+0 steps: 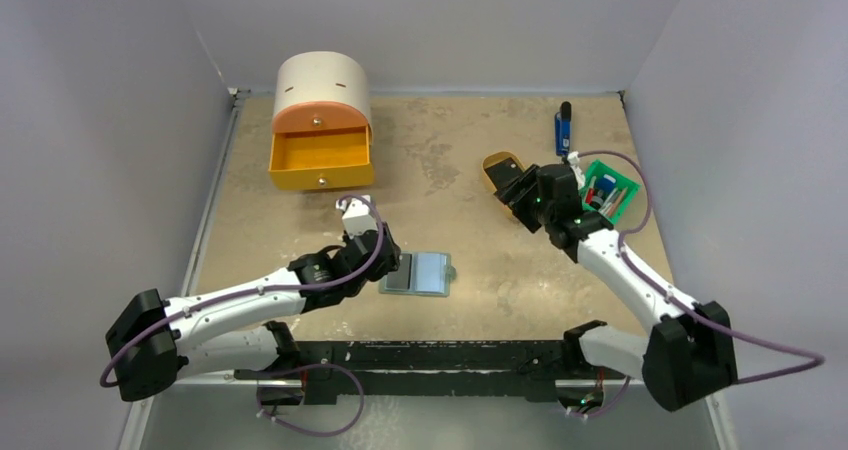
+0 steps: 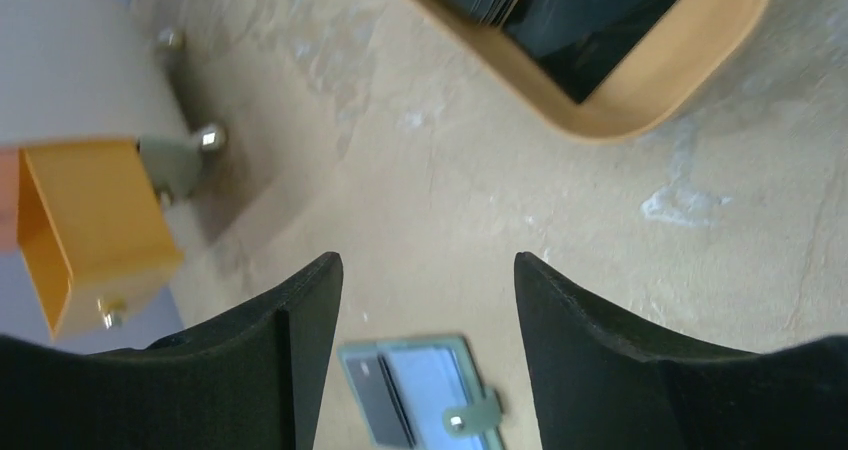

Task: Put the credit cards into the card holder
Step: Pick up the credit card from the storage box.

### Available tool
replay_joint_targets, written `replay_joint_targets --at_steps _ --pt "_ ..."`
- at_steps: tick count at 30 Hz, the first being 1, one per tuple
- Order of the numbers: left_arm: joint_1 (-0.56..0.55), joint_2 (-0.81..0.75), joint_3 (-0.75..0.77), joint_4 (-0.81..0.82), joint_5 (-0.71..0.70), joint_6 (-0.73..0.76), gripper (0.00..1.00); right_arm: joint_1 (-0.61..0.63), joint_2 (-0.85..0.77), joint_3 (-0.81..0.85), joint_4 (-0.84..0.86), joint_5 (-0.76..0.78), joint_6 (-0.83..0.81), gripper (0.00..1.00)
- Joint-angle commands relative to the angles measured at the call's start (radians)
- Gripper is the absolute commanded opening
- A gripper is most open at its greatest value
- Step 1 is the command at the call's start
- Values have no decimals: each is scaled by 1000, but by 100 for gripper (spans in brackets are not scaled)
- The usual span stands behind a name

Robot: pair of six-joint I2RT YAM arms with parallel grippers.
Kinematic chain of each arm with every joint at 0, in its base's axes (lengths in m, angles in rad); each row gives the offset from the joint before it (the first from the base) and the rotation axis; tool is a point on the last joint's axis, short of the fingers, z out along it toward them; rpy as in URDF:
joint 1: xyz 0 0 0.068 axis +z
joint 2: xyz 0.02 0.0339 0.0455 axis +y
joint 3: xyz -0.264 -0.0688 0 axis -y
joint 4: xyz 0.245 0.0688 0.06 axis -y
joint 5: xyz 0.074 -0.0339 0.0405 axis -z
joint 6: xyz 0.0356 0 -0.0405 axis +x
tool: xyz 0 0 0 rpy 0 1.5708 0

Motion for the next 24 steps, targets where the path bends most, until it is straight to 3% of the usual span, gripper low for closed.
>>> replay_joint_targets --at_steps 1,10,24 --pt "-1 -27 -9 22 -12 -2 42 -70 108 114 -23 152 133 67" --pt "-1 -35 -10 -36 -14 -27 42 -159 406 266 48 121 228 64" --pt "-1 -57 -24 -35 -12 -34 41 -162 651 403 74 141 288 66"
